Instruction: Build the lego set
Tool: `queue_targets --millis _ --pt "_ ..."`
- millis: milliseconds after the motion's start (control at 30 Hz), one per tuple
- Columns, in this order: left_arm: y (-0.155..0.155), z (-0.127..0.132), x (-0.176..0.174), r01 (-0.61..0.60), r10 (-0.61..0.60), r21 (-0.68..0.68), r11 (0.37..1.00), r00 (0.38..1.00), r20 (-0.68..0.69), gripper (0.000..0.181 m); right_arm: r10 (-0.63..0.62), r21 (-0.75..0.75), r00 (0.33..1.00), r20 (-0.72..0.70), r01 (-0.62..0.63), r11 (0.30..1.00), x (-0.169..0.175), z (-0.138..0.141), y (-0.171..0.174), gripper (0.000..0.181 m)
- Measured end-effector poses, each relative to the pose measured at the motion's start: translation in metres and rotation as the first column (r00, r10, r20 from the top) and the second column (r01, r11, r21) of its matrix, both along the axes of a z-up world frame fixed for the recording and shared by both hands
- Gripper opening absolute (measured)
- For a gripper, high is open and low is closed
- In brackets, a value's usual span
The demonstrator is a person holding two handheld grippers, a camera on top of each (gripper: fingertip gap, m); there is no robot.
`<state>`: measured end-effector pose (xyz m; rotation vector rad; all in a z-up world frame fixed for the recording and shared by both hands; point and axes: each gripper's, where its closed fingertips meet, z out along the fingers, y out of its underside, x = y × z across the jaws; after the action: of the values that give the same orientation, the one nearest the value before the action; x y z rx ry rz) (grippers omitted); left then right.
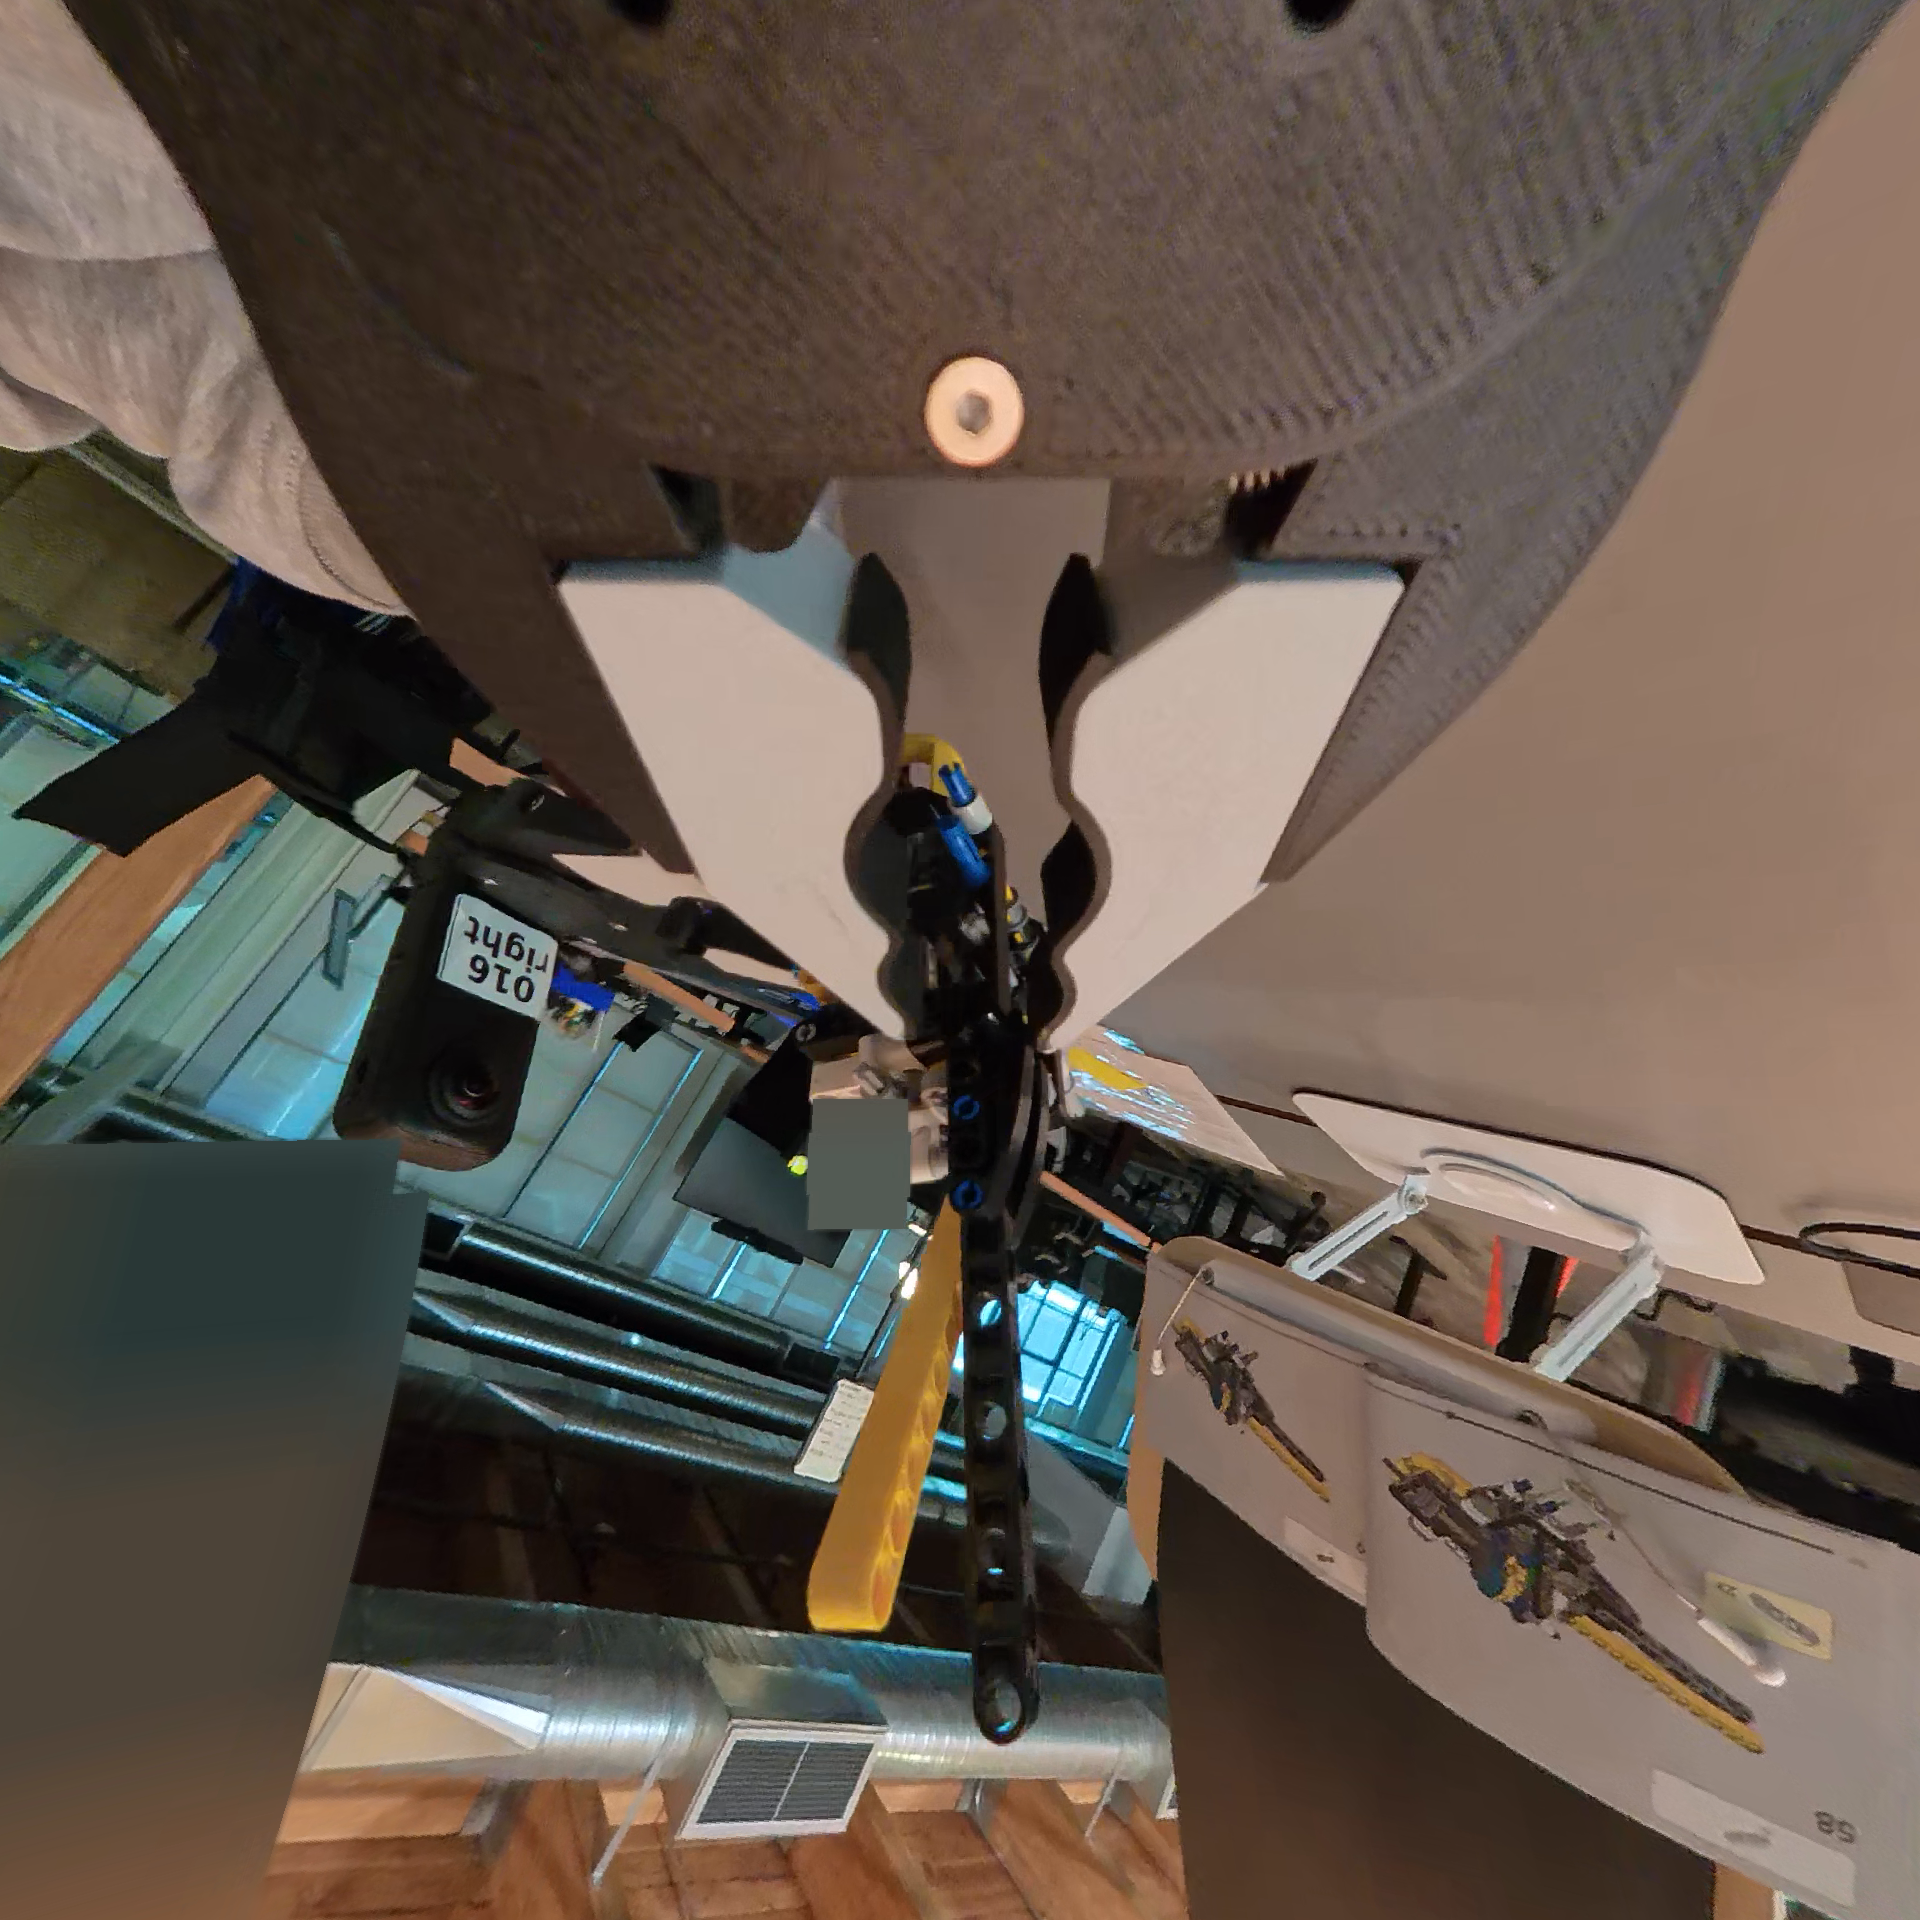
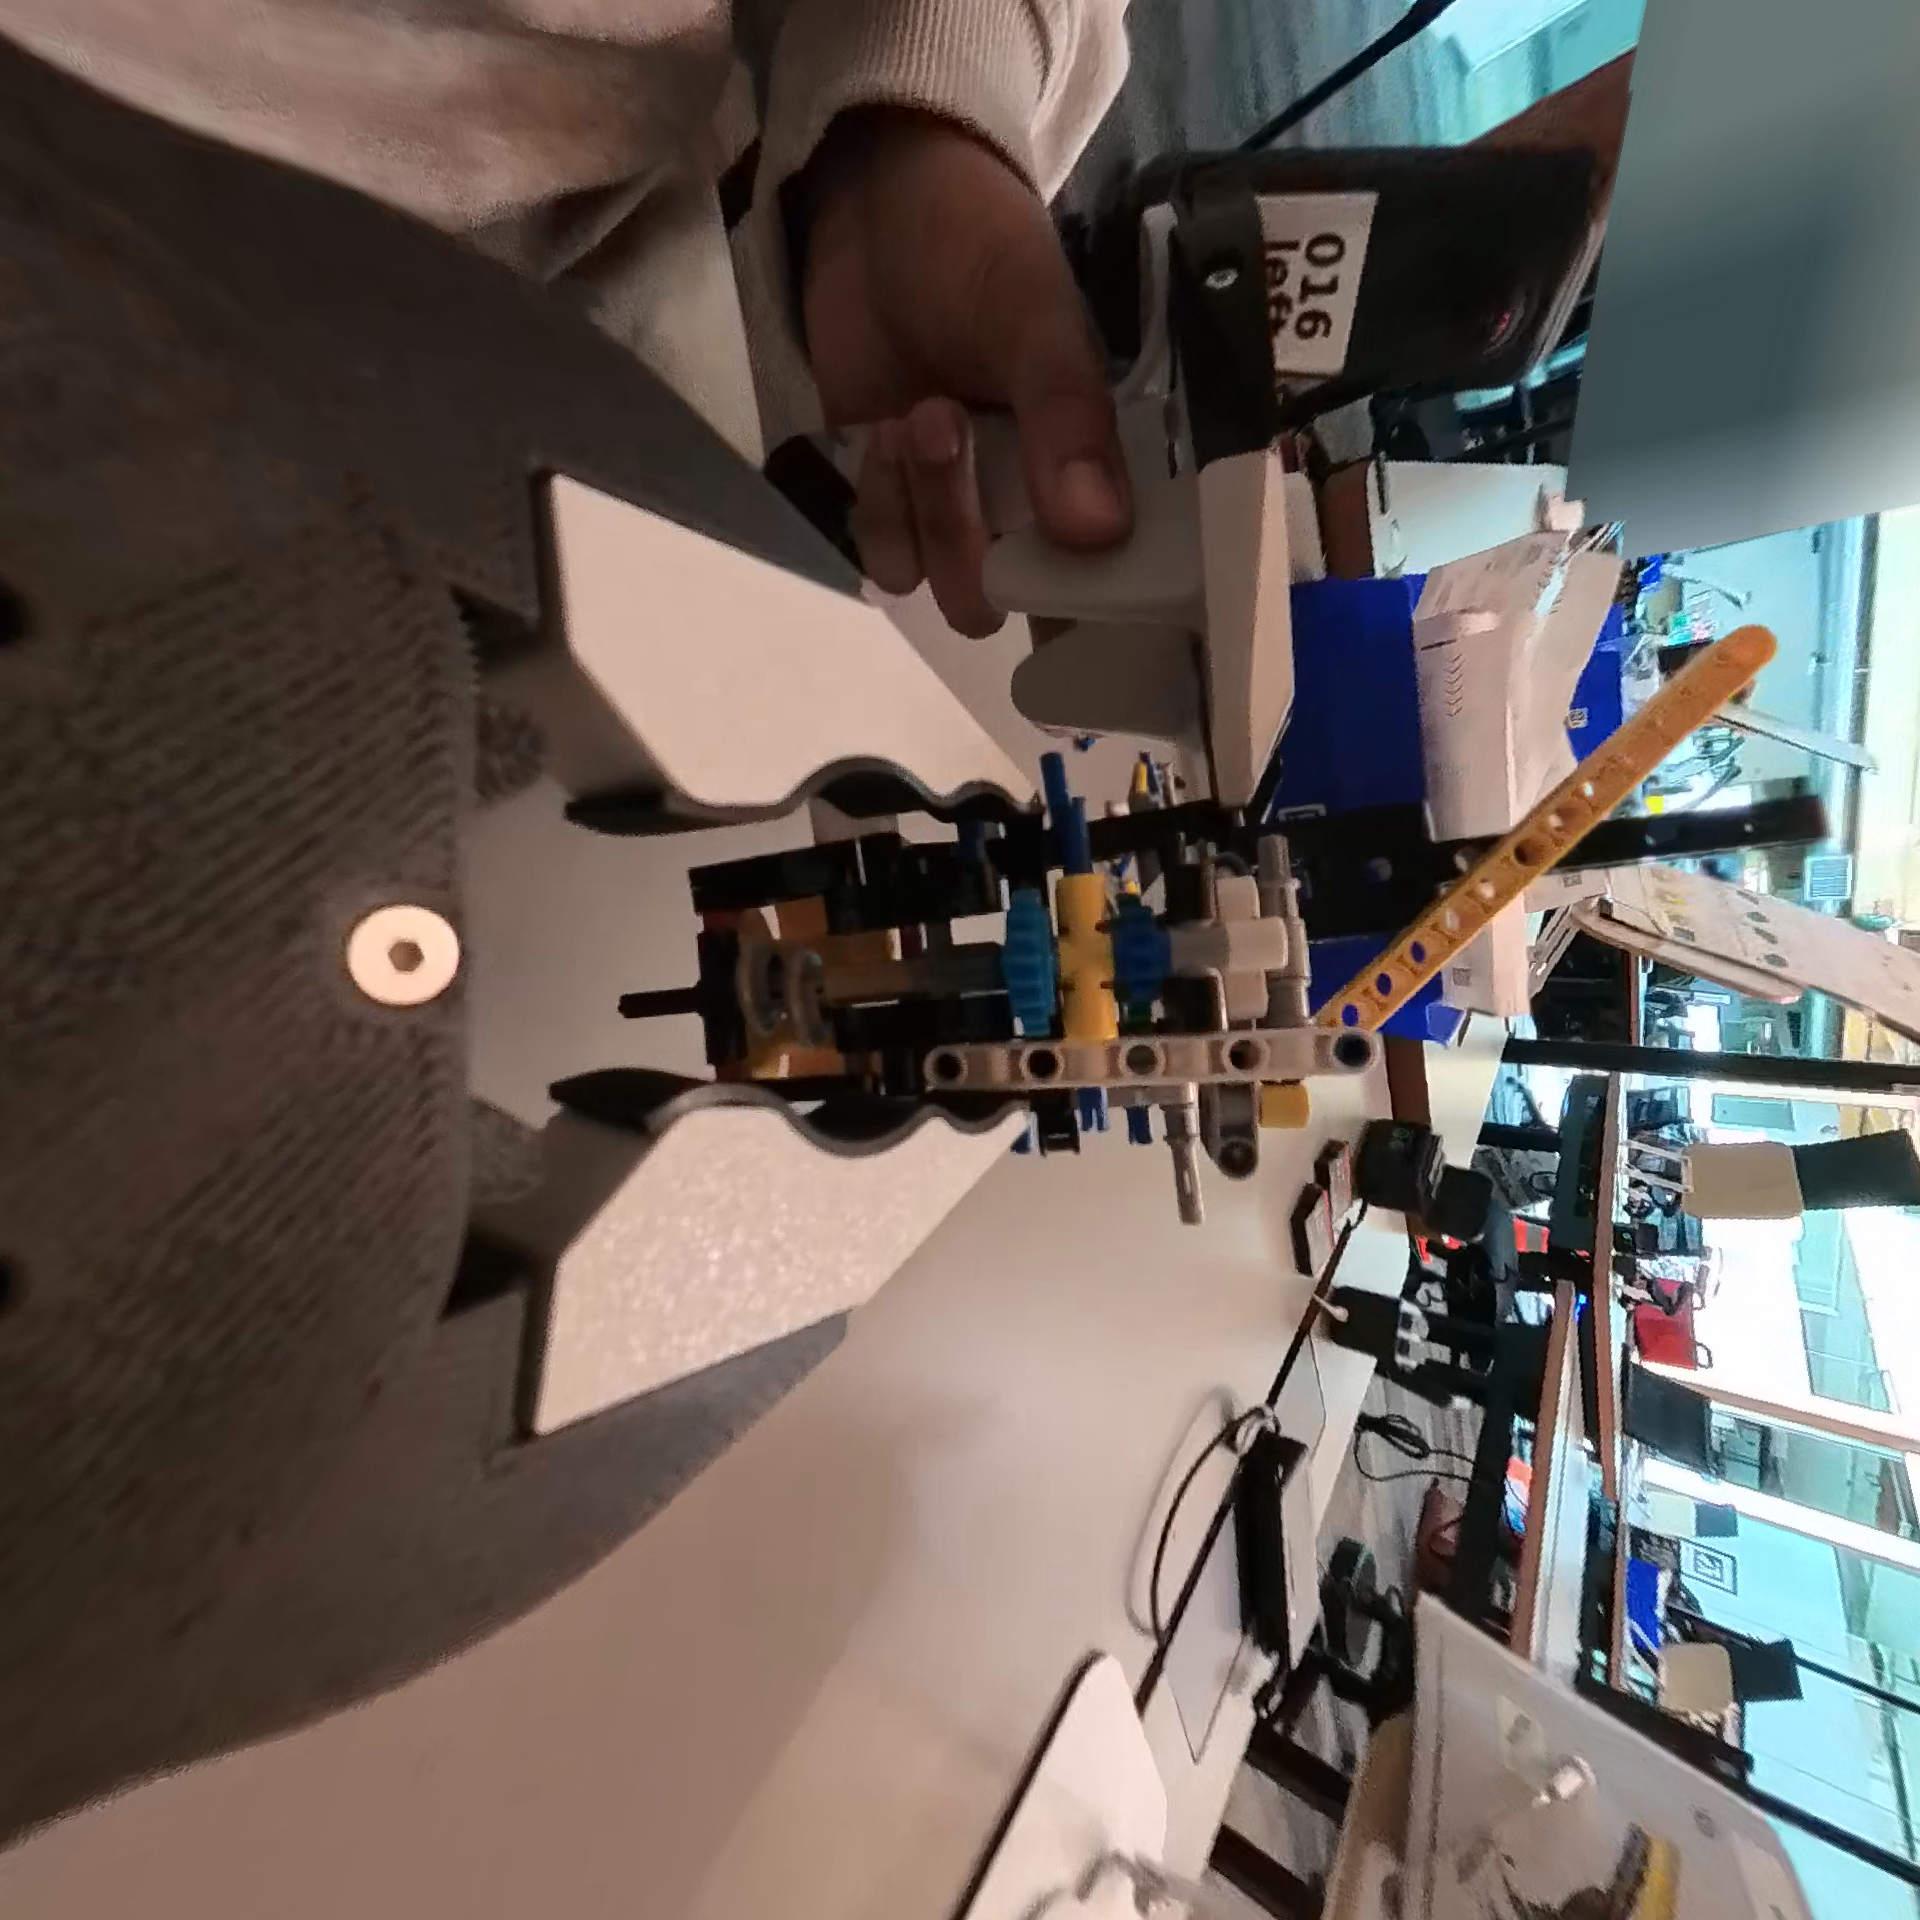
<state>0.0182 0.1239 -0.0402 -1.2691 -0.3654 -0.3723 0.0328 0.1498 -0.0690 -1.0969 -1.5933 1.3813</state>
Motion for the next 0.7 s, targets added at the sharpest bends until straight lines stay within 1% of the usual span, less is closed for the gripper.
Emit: queue_targets --millis 133,200,233,700 --pt "0.0 0.0016 0.0019 0.014 -0.014 0.011 1.0 1.0 -0.004 0.02 -0.025 0.087 1.0 -0.009 0.026 0.996 0.0012 0.0031 0.0005 0.05" --pt "-0.0003 0.0013 -0.0003 0.006 -0.006 0.011 1.0 1.0 0.0 0.016 -0.035 0.124 0.999 -0.012 0.036 0.992 0.0014 0.0043 0.0 0.05" --pt "-0.0009 0.0015 -0.0015 0.005 -0.005 0.014 1.0 1.0 0.002 0.014 -0.036 0.128 0.999 -0.016 0.038 0.991 0.0015 0.0056 -0.0006 0.05" --pt "-0.0003 0.0016 -0.0007 0.009 -0.009 0.007 1.0 1.0 -0.019 0.014 -0.05 0.152 0.998 -0.032 0.054 0.987 0.0012 0.0098 -0.0028 0.05"
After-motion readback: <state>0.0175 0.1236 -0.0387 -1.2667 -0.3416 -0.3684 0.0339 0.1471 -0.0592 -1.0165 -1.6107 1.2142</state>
